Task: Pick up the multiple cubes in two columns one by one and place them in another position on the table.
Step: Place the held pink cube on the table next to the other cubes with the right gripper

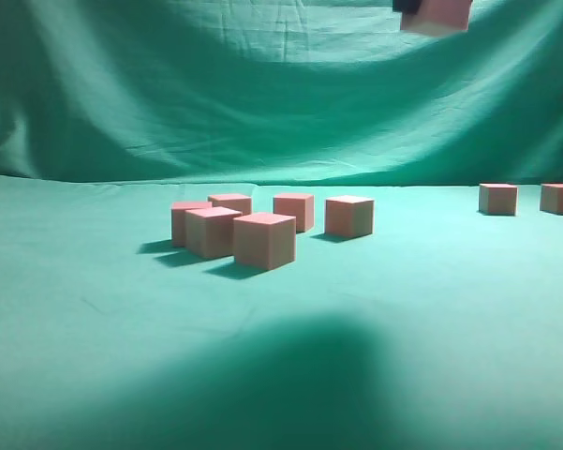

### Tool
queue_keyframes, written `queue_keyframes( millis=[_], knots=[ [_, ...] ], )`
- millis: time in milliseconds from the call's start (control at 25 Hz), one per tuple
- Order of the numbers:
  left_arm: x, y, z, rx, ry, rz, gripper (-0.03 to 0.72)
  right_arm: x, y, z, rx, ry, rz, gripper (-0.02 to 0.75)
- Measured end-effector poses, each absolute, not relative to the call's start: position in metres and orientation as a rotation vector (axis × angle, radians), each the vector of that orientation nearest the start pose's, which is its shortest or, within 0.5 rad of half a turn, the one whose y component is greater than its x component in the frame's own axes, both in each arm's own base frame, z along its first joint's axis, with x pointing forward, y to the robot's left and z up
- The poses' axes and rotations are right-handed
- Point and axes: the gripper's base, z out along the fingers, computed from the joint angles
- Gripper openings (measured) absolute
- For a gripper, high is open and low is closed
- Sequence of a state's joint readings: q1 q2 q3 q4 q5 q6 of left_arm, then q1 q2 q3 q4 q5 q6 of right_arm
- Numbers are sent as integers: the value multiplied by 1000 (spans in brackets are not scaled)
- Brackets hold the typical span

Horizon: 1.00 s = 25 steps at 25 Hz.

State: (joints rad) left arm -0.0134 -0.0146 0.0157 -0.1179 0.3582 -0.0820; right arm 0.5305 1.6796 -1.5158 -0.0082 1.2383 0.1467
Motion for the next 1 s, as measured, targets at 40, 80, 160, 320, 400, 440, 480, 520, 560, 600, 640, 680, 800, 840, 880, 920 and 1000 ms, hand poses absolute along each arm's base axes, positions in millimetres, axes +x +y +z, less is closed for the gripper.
queue_keyframes(
  millis=[40, 80, 160, 320, 400, 440, 480, 520, 560, 600, 640, 680, 800, 840, 880, 920, 1000],
  knots=[
    [53, -4, 177, -136, 1839, -182, 0, 287, 180, 307, -593, 2864, 106, 262],
    [53, -4, 177, -136, 1839, -182, 0, 279, 185, 298, -626, 2890, 94, 262],
    [53, -4, 177, -136, 1839, -182, 0, 265, 197, 281, -666, 2924, 83, 262],
    [53, -4, 177, -136, 1839, -182, 0, 250, 208, 253, -612, 2948, 105, 262],
    [53, -4, 177, -136, 1839, -182, 0, 248, 209, 244, -555, 2947, 140, 262],
    [53, -4, 177, -136, 1839, -182, 0, 247, 210, 240, -528, 2946, 164, 262],
    [53, -4, 177, -136, 1839, -182, 0, 246, 211, 238, -512, 2945, 184, 262],
    [53, -4, 177, -136, 1839, -182, 0, 246, 212, 237, -501, 2945, 199, 262],
    [53, -4, 177, -136, 1839, -182, 0, 247, 213, 237, -489, 2938, 219, 262],
    [53, -4, 177, -136, 1839, -182, 0, 248, 215, 235, -479, 2940, 229, 262],
    [53, -4, 177, -136, 1839, -182, 0, 249, 216, 233, -478, 2942, 233, 262],
    [53, -4, 177, -136, 1839, -182, 0, 249, 217, 230, -476, 2949, 231, 262],
    [53, -4, 177, -136, 1839, -182, 0, 252, 219, 221, -480, 2969, 217, 262],
    [53, -4, 177, -136, 1839, -182, 0, 253, 220, 219, -482, 2967, 217, 262],
    [53, -4, 177, -136, 1839, -182, 0, 254, 221, 217, -481, 2961, 221, 262],
    [53, -4, 177, -136, 1839, -182, 0, 255, 221, 216, -481, 2957, 224, 262],
    [53, -4, 177, -136, 1839, -182, 0, 257, 223, 214, -489, 2939, 234, 262]
  ],
)
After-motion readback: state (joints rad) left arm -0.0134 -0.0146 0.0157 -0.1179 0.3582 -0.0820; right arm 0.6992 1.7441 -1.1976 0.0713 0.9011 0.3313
